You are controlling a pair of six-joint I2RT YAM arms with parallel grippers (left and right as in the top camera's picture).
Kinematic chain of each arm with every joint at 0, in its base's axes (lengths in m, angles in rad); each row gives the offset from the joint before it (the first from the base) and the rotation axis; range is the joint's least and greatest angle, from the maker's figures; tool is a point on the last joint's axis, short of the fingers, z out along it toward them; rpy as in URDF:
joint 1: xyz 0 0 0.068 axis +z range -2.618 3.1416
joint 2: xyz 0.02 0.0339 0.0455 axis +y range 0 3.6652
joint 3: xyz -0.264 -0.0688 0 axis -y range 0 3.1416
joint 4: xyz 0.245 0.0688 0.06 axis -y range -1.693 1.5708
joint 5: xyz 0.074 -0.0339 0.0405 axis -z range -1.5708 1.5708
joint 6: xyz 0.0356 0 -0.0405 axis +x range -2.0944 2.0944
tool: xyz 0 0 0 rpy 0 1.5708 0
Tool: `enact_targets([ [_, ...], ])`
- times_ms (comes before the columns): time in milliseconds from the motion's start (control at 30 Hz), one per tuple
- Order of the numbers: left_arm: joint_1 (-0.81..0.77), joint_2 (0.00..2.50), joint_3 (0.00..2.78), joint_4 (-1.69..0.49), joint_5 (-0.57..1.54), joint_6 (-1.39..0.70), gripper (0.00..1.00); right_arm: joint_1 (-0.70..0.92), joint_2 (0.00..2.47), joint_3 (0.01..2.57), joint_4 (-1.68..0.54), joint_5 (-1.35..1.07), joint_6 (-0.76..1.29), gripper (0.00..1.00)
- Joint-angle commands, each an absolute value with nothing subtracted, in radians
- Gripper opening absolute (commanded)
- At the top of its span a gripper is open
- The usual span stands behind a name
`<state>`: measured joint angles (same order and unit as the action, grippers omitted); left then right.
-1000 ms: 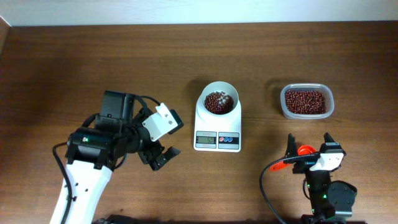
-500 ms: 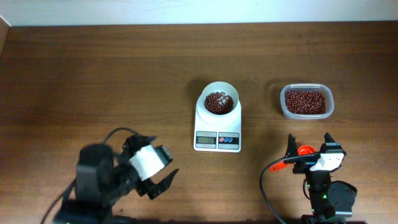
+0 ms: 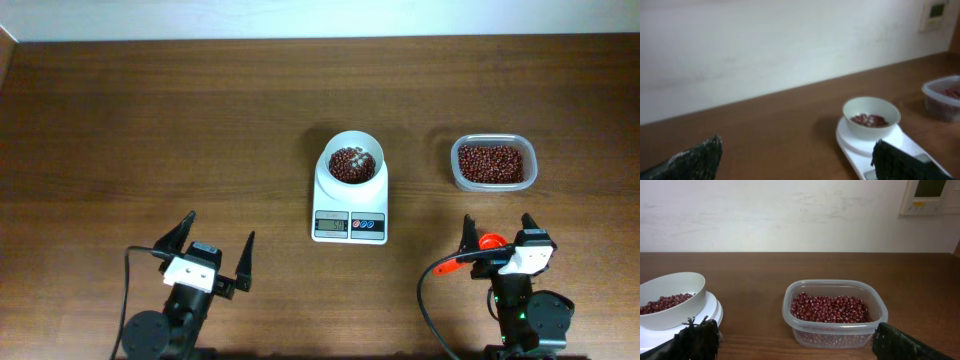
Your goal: Scoop and weigh 50g on scale
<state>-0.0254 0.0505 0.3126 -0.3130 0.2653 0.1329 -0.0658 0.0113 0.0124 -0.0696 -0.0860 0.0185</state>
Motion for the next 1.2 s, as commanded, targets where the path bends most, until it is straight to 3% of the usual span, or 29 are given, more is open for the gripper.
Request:
enact_targets([
  [0, -0.004, 0.004, 0.185, -0.175, 0.218, 0.087, 0.99, -0.073, 0.003, 0.006, -0.074, -0.078, 0.014, 0.99],
  [267, 0.011, 0.005, 0.015, -0.031, 0.096, 0.075, 0.99, -0.073, 0.003, 0.006, -0.073, -0.078, 0.014, 0.99],
  [367, 0.011, 0.004, 0.008, -0.068, 0.043, 0.075, 0.99, -0.073, 0.003, 0.006, -0.073, -0.078, 0.014, 0.99],
  [1167, -0.003, 0.005, 0.008, -0.080, 0.037, 0.075, 0.99, -0.073, 0.003, 0.006, -0.073, -0.078, 0.014, 0.99],
])
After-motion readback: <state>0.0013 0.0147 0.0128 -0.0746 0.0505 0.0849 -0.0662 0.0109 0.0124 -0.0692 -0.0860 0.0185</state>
